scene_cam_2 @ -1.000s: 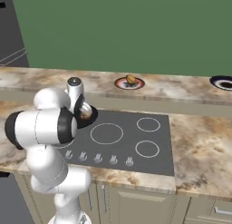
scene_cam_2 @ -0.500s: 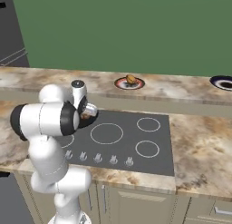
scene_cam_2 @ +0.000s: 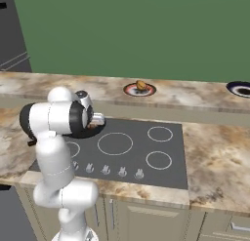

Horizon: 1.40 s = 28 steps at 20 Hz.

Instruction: Take the chicken drumsticks from the pan and place one on each plate on the dining counter.

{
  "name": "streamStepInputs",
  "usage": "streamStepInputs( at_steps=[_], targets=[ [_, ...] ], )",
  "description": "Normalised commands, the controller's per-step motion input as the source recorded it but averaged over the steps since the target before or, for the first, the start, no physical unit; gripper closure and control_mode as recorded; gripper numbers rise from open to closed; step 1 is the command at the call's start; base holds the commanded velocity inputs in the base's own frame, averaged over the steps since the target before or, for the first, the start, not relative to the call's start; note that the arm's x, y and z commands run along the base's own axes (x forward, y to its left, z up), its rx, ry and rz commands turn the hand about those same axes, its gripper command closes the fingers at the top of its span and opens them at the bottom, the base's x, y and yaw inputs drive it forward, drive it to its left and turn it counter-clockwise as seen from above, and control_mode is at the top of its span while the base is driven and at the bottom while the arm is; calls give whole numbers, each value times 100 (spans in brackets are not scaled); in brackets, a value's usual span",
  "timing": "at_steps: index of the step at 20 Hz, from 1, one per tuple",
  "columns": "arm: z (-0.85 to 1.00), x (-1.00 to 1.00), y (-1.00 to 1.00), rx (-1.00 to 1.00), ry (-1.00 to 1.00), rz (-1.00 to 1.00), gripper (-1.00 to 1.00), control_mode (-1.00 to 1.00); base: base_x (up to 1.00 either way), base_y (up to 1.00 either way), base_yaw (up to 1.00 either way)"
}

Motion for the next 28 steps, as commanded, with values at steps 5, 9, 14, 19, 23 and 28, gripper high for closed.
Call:
streamStepInputs(
  at_steps=[5, 9, 14, 19, 23, 28],
  targets=[
    [-31, 56, 4, -3, -9, 12, -100, -100, 0, 0, 0],
    [-38, 60, 0, -2, -6, 5, -100, -100, 0, 0, 0],
    [-46, 41, 1, -6, 0, 0, 100, -100, 0, 0, 0],
    [-72, 2, 1, -1, 15, -11, 100, -100, 0, 0, 0],
    [-46, -29, -4, 7, 12, -14, 100, -100, 0, 0, 0],
    [60, -78, -11, 18, -15, -1, 100, -100, 0, 0, 0]
  ],
)
